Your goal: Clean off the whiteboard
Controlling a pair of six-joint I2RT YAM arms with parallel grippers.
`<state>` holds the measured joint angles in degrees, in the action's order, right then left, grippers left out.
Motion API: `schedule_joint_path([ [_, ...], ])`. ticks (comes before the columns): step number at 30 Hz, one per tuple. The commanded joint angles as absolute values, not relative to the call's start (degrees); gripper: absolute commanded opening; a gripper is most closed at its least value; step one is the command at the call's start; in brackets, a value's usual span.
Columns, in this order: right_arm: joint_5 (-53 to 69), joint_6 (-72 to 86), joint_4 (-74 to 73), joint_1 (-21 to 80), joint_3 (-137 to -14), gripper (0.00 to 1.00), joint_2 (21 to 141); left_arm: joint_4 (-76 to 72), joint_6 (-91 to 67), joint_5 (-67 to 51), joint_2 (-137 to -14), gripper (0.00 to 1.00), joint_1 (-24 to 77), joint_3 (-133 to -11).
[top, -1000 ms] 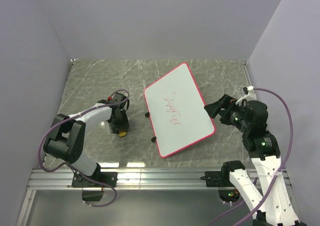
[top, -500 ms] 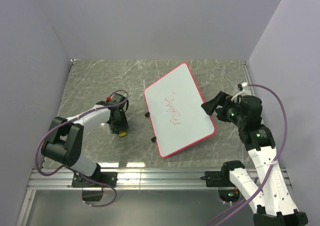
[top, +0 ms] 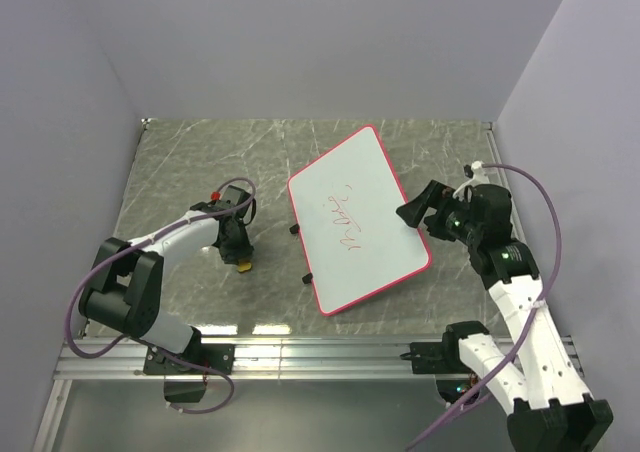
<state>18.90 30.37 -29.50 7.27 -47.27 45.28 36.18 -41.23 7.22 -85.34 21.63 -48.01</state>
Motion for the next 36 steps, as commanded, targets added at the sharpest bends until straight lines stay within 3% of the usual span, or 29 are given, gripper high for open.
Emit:
schedule_joint_path([
  [1,20.74,28.57,-25.84,7.56,-49.47,0.95,48.42,35.16,-41.13,7.82,-86.04,0.08,21.80,-47.90],
  [2,20.92,28.39,-25.32,7.65,-49.92,0.95,49.47,35.16,-41.13,7.65,-86.22,0.01,21.80,-47.90],
  [8,20.65,26.98,-24.35,7.38,-54.57,0.94,58.70,35.68,-37.80,3.00,-86.04,0.00,23.02,-54.30],
  [16,25.31,28.39,-19.87,7.12,-55.99,0.82,65.38,38.23,-36.74,-4.83,-91.22,0.00,28.99,-76.80],
  [19,27.33,28.74,-18.64,7.12,-55.46,0.66,67.41,37.88,-35.95,-8.25,-95.88,0.00,33.83,-84.45],
  [20,27.77,29.00,-18.02,7.12,-55.29,0.52,68.20,37.01,-35.77,-9.31,-97.02,0.00,36.10,-87.16],
  [22,29.61,29.18,-17.41,7.12,-54.67,0.36,68.73,36.13,-35.95,-11.85,-100.54,0.00,38.31,-89.29],
  [23,29.97,29.09,-17.14,7.12,-54.49,0.19,68.99,35.34,-36.56,-12.39,-101.59,0.00,40.32,-91.04],
  [26,30.15,28.04,-18.10,7.38,-53.97,0.01,69.26,32.71,-38.31,-14.58,-105.89,0.00,43.75,-93.07],
  [36,28.39,24.96,-21.27,7.38,-50.54,0.00,66.89,30.50,-41.04,-14.51,-114.08,0.00,47.90,-99.75],
])
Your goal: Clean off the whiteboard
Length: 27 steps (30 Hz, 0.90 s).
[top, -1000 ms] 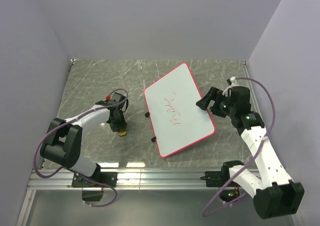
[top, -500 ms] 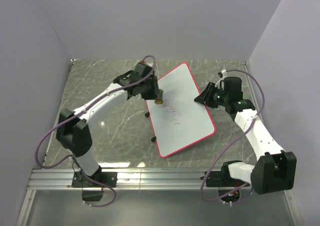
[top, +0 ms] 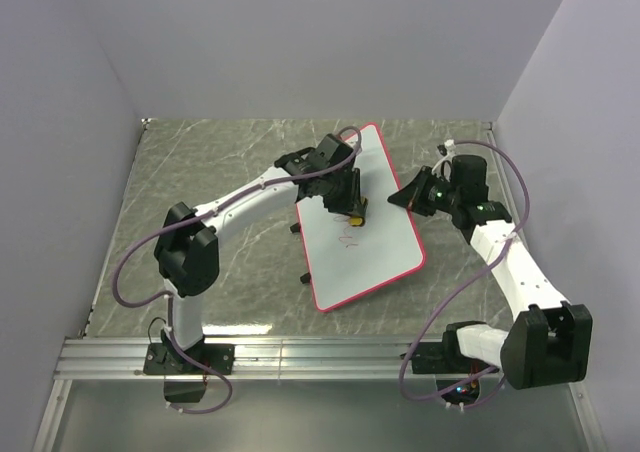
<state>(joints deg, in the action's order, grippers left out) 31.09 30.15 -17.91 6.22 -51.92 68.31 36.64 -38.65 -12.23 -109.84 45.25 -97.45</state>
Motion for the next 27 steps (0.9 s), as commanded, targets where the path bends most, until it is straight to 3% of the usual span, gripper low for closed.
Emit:
schedule_joint_path([
  [1,28.30,24.87,-21.62,7.30,-50.02,0.00,66.71,31.11,-40.78,-13.89,-114.43,0.00,47.47,-99.93],
  [12,29.01,25.40,-21.97,7.38,-47.37,0.00,63.20,19.25,-41.14,-15.21,-112.50,0.00,34.28,-81.39],
  [21,29.53,25.22,-21.89,7.65,-46.58,0.00,62.05,21.43,-41.57,-15.91,-113.55,0.00,34.89,-85.42],
  [27,29.97,25.31,-21.09,8.09,-45.79,0.00,61.17,27.15,-40.43,-15.74,-114.78,0.00,39.63,-97.36],
])
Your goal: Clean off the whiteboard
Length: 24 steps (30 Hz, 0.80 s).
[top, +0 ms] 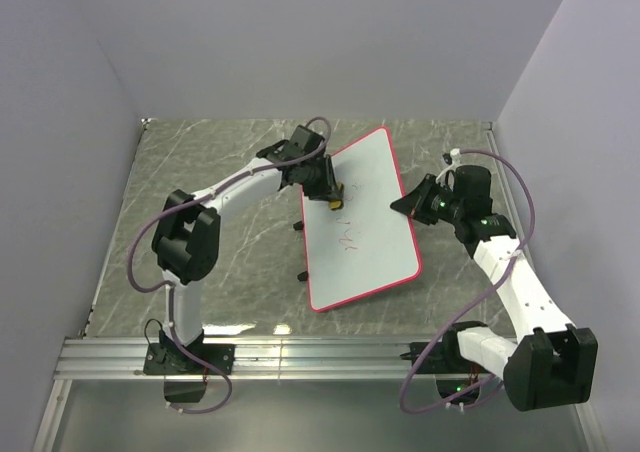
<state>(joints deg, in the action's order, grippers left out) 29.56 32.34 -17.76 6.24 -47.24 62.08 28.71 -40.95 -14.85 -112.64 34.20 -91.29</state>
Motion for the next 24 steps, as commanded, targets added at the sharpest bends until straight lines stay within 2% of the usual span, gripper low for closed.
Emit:
schedule_joint_path([
  [1,29.97,25.23,-21.01,8.26,-45.70,0.00,60.91,29.16,-40.43,-15.38,-115.05,0.00,40.77,-101.12],
  [7,29.71,25.31,-21.09,8.88,-45.35,0.00,60.12,32.52,-41.40,-16.26,-118.21,0.00,42.54,-109.24],
  [14,29.62,24.87,-21.71,9.05,-45.61,0.00,59.33,34.97,-41.92,-12.22,-119.53,0.00,41.49,-107.84],
  [24,29.53,24.61,-22.68,9.23,-45.35,0.00,57.04,40.69,-40.53,-8.27,-123.40,0.00,32.96,-103.28],
])
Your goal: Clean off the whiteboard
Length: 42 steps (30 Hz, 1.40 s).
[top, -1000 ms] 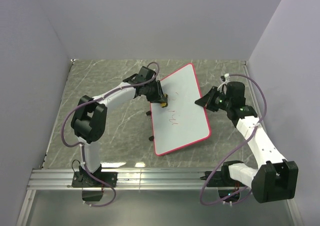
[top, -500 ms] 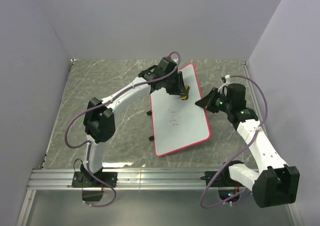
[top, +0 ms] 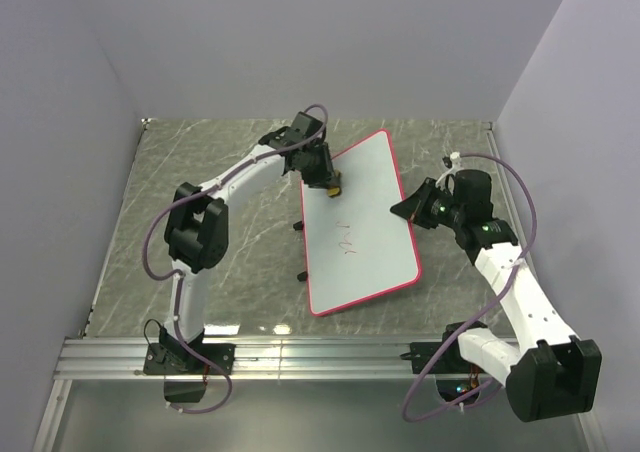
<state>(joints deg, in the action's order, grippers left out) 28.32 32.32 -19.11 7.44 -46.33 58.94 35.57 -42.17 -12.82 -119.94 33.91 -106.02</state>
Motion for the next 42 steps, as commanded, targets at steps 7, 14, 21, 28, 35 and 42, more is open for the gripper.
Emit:
schedule_joint_path([
  [7,29.79,24.61,-22.59,9.49,-45.26,0.00,56.51,44.65,-37.09,-6.24,-122.00,0.00,37.43,-108.89],
  [14,29.80,24.87,-22.06,9.49,-45.35,0.00,56.95,42.90,-40.25,-11.33,-116.73,0.00,44.73,-108.56],
  [21,29.62,24.87,-22.15,9.75,-45.35,0.00,56.78,32.97,-46.22,-13.19,-106.36,0.00,47.03,-88.21],
  [28,29.53,24.87,-22.50,9.84,-45.18,0.00,55.99,26.37,-47.11,-12.04,-101.69,0.00,43.60,-72.78],
  [35,29.62,25.31,-22.24,9.93,-44.47,0.00,55.02,28.91,-43.69,-11.08,-103.35,0.00,40.17,-74.61],
  [42,29.35,25.14,-22.68,9.93,-44.56,0.00,54.58,34.18,-44.21,-10.02,-105.73,0.00,44.73,-87.52],
])
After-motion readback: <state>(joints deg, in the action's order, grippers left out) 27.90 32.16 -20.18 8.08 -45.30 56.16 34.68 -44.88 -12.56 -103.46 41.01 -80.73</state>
